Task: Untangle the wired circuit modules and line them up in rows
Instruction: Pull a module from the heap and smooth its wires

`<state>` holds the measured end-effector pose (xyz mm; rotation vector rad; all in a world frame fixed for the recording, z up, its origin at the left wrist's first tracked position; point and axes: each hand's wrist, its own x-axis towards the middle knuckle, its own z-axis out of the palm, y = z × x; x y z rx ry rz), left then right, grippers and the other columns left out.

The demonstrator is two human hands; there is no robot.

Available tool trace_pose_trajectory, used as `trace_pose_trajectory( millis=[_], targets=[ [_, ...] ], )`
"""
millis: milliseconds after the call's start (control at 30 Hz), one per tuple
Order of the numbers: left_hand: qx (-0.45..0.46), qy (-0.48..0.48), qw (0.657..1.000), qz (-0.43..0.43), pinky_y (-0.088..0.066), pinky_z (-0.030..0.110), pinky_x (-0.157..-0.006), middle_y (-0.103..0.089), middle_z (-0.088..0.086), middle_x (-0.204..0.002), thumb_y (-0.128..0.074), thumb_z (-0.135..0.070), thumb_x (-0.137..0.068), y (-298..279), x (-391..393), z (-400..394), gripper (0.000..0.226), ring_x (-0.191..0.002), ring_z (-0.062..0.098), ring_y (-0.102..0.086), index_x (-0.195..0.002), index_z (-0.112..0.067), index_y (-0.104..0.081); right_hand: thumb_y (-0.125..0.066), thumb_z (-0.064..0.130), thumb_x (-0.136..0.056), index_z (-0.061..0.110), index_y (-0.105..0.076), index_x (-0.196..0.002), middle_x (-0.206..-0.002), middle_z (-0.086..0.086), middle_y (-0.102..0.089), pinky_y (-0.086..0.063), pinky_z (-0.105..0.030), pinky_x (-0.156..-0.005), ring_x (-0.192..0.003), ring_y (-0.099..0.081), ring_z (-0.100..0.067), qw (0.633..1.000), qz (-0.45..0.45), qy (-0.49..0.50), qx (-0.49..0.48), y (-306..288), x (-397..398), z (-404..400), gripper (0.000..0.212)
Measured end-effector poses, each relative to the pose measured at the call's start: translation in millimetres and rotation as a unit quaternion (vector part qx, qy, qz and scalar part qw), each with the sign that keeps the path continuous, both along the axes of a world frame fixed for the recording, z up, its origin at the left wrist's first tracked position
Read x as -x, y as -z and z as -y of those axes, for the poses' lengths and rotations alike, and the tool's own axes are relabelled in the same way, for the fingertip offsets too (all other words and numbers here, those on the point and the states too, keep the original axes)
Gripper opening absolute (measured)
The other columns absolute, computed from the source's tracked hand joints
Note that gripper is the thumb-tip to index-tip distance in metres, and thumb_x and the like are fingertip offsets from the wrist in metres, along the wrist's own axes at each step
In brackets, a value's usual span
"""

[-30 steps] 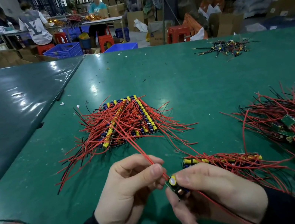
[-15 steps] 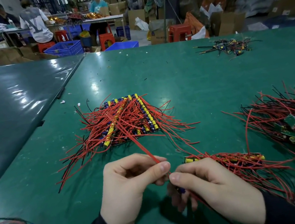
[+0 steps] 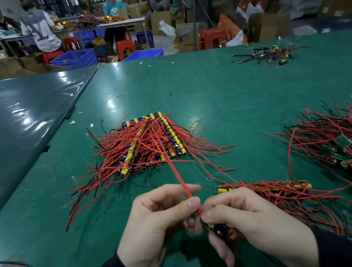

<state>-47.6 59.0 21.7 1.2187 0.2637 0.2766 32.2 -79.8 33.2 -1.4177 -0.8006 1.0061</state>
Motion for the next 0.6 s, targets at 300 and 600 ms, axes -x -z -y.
trace_pose_trajectory(
  millis=[300,600],
  targets=[
    [-0.052,-0.114,0.992,0.017,-0.043,0.019,-0.039,-0.059,0.014,-0.048,-0.074,-0.01,-0.05,6.6,-4.0,8.6,0.018,-0.037,0.017,-0.053,-0.062,0.002,-0.071,-0.049,0.024,-0.081,0.015,-0.062,-0.062,-0.045,-0.006,-0.054,-0.038,-0.021,-0.041,-0.036,-0.047,-0.018,0.995,0.077,0.065,0.006,12.6,5.0,-3.5,0.024],
    [-0.098,-0.137,0.984,0.056,-0.048,0.021,-0.044,-0.063,0.013,-0.052,-0.074,-0.007,-0.052,2.9,-1.5,5.3,0.011,-0.043,0.015,-0.057,-0.061,-0.001,-0.07,-0.049,0.021,-0.079,0.009,-0.06,-0.062,-0.042,-0.004,-0.053,-0.035,-0.018,-0.04,-0.033,-0.044,-0.014,0.998,0.047,0.037,-0.004,7.6,11.6,-3.8,0.024]
  ],
)
